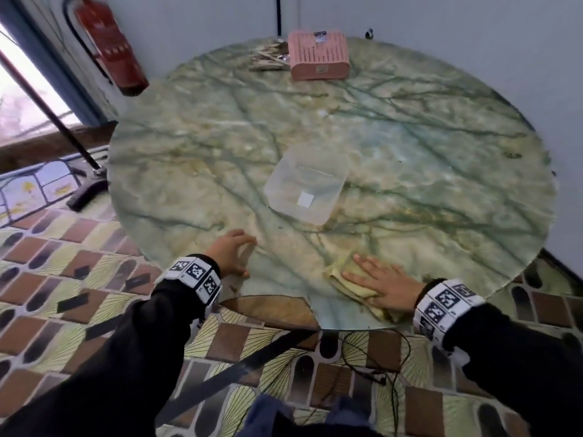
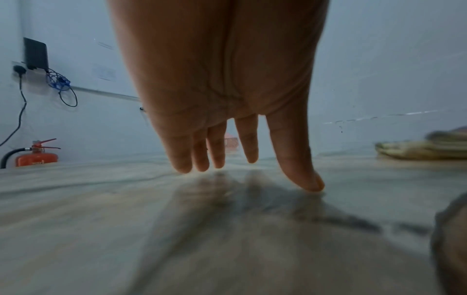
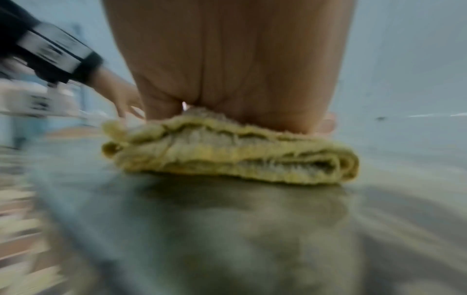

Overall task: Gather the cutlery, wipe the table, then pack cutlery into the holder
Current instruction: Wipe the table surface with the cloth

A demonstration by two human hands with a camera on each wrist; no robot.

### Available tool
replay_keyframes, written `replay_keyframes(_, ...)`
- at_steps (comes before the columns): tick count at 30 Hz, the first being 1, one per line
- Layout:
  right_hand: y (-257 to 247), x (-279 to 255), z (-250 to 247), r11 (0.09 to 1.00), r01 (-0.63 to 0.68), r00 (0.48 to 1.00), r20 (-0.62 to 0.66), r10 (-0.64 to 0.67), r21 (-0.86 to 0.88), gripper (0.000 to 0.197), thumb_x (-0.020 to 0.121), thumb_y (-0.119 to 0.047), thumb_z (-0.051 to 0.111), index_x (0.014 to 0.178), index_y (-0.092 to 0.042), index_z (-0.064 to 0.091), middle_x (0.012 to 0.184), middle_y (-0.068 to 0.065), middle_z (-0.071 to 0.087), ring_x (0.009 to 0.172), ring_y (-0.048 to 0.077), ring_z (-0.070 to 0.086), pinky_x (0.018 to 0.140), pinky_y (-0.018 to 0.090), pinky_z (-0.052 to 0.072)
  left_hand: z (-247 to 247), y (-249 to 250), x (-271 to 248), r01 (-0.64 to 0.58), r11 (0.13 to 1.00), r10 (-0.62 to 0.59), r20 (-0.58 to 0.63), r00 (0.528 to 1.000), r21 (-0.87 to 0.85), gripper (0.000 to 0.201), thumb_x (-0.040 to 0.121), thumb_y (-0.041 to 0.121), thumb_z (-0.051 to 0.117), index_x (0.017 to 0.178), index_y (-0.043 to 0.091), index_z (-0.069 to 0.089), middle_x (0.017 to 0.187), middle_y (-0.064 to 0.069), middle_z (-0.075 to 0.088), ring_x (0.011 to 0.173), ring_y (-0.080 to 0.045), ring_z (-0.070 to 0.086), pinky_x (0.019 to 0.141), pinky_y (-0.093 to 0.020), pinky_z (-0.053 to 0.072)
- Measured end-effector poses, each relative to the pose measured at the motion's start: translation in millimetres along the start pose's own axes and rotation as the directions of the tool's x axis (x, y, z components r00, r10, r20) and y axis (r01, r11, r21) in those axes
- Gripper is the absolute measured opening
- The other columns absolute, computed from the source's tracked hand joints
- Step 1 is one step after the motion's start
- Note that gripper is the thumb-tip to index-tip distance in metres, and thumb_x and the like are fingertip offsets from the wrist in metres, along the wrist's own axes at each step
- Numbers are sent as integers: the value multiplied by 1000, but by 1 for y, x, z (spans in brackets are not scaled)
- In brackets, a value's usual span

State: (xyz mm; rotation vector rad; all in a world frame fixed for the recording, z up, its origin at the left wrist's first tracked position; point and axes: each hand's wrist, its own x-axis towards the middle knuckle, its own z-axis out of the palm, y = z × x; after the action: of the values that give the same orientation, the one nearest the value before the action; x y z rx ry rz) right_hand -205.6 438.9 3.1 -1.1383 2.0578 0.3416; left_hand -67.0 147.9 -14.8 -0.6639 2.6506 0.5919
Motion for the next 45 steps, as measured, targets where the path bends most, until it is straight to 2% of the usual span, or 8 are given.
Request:
replay_keyframes(6, -27, 41, -25, 906, -317, 919, -143, 366, 282, 65, 98, -37, 35, 147, -36, -8, 154, 5, -25, 145, 27, -13, 118, 48, 4, -6, -34, -7, 11, 998, -14, 35, 999, 66, 95, 71, 40, 75, 147, 22, 21, 156, -6, 11, 143, -27, 13, 117, -37, 13)
replay_keyframes(13, -112, 38, -8, 998, 44, 998, -36, -43, 36, 69, 98, -29, 40, 144, -43, -9, 151, -5, -31, 142, 18, -23, 113, 52, -9, -11, -31, -9, -33, 988, 25, 58, 998, 148, 92, 75, 44, 71, 148, 23, 19, 156, -6, 8, 143, -30, 7, 117, -40, 12)
replay_keyframes(20, -84, 54, -34, 977, -157, 982, -81, 169, 141, 67, 98, -36, 34, 145, -38, -14, 152, 1, -32, 143, 24, -21, 114, 53, -2, -10, -38, -12, -39, 994, 33, 58, 998, 98, 91, 74, 47, 70, 148, 29, 19, 157, -2, 6, 144, -28, 5, 118, -42, 12)
replay_keyframes(26, -135, 49, -19, 972, 231, 973, 30, -230, -46, 67, 97, -29, 39, 145, -45, -6, 151, -8, -31, 141, 14, -25, 112, 49, -14, -10, -43, -11, -54, 997, 52, 51, 997, 48, 90, 74, 44, 72, 147, 29, 21, 156, 1, 10, 142, -24, 9, 117, -36, 12)
replay_keyframes(30, -110, 58, -39, 980, 184, 982, 44, -182, -69, 71, 96, -23, 40, 144, -44, -8, 152, -9, -29, 142, 14, -23, 114, 47, -11, -19, -53, -6, -77, 993, 82, 57, 995, -86, 72, 76, 29, 74, 139, 19, 40, 152, -3, 27, 139, -20, 26, 112, -28, 20)
replay_keyframes(35, -161, 110, -70, 998, 67, 993, -96, -66, 7, 66, 96, -40, 35, 145, -42, -10, 153, -3, -28, 144, 19, -19, 114, 52, -4, -42, -67, 5, -65, 977, 65, -7, 998, -202, 29, 79, 11, 70, 108, 10, 67, 117, -8, 61, 112, -23, 56, 96, -28, 40)
replay_keyframes(40, -203, 112, -64, 954, 259, 966, 17, -259, -151, 67, 97, -31, 39, 145, -44, -6, 152, -6, -29, 143, 17, -21, 113, 51, -8, -68, -101, 29, -41, 989, 35, -41, 999, -141, 27, 78, -1, 62, 105, 3, 68, 108, -15, 61, 105, -29, 59, 88, -27, 42)
replay_keyframes(45, -184, 134, -100, 999, 35, 998, -48, -34, 31, 70, 96, -27, 39, 145, -42, -9, 153, -6, -27, 143, 17, -20, 115, 50, -2, -90, -172, 45, -3, 995, -7, -106, 994, -97, 26, 82, 1, 58, 106, 7, 66, 109, -11, 46, 111, -30, 50, 98, -27, 34)
